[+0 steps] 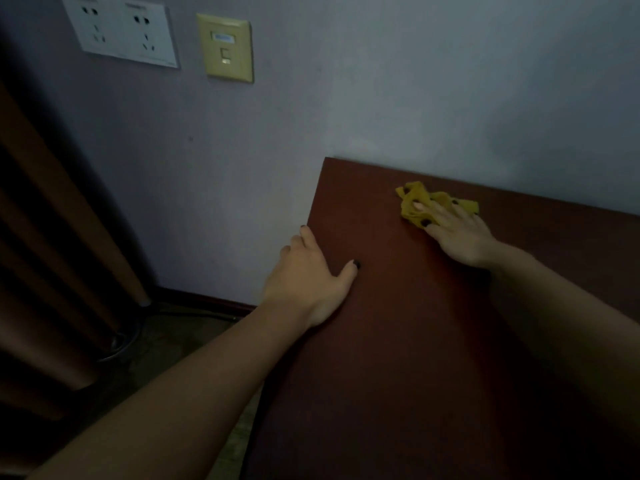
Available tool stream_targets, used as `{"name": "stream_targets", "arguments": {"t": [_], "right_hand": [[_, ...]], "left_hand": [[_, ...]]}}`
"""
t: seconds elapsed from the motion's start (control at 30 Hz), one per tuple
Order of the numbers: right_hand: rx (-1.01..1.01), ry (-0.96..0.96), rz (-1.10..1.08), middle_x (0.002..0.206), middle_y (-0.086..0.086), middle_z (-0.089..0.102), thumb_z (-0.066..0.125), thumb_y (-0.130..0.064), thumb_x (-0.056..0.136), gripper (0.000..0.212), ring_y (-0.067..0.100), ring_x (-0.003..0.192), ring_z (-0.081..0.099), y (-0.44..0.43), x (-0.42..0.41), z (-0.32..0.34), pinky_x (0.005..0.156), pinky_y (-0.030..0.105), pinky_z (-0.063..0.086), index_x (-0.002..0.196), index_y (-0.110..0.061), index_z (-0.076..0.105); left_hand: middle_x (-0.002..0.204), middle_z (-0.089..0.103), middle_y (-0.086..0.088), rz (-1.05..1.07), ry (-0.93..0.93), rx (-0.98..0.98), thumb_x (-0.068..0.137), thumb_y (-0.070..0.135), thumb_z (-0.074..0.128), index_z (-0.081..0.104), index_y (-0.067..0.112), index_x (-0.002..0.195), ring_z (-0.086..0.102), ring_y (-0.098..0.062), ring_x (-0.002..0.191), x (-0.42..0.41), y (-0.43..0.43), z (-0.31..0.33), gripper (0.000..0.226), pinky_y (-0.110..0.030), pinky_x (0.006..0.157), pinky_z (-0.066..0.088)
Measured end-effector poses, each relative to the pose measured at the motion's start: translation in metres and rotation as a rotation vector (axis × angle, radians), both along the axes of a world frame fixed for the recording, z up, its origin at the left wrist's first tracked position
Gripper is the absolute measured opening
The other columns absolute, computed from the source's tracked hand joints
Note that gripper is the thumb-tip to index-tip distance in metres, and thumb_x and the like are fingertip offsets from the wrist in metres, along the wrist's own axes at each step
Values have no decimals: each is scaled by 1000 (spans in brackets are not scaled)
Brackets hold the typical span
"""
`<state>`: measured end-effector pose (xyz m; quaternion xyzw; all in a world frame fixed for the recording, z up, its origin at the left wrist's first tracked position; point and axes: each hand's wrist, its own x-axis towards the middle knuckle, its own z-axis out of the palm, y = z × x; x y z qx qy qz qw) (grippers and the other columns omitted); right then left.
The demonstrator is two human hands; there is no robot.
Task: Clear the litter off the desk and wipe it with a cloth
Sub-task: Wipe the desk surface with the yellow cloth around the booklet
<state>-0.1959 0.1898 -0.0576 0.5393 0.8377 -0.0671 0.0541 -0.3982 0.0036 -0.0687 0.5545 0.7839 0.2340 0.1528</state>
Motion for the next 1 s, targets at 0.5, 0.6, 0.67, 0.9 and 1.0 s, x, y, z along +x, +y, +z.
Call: {"name": "stream_targets", "arguments": {"t": [0.5,0.6,0.67,0.9,1.0], "right_hand": [[-15,115,332,157,-18,1,18,-50,99,45,12,145,-4,-21,-120,-4,114,41,-1,143,-53,9],[26,135,230,157,-17,3,17,-51,98,48,13,145,-2,8,-133,-5,114,42,0,145,-48,10],[22,136,175,158,-15,2,16,-50,98,50,14,145,-2,24,-138,-5,114,42,0,147,-44,9],[36,85,30,159,-9,1,16,-47,98,51,22,146,-1,66,-101,-3,117,46,2,148,-41,7],[61,70,12,159,-7,1,18,-46,98,52,21,146,-1,57,-69,-2,117,46,3,148,-38,7]], "left_hand": [[142,38,-14,36,120,23,85,68,35,8,4,149,34,-28,131,-2,4,-6,94,-42,105,35],[145,34,-12,22,114,26,86,67,33,4,5,149,32,-26,132,-3,5,-6,93,-41,106,33],[145,34,-10,20,105,34,86,67,33,4,7,149,33,-24,132,-4,4,-6,91,-39,105,34],[145,33,-7,-13,-1,25,87,66,36,3,12,150,34,-22,131,-4,1,-4,89,-40,107,35],[146,32,-9,-18,-21,15,86,67,34,4,11,150,34,-24,131,-3,0,-2,90,-42,107,35]]}}
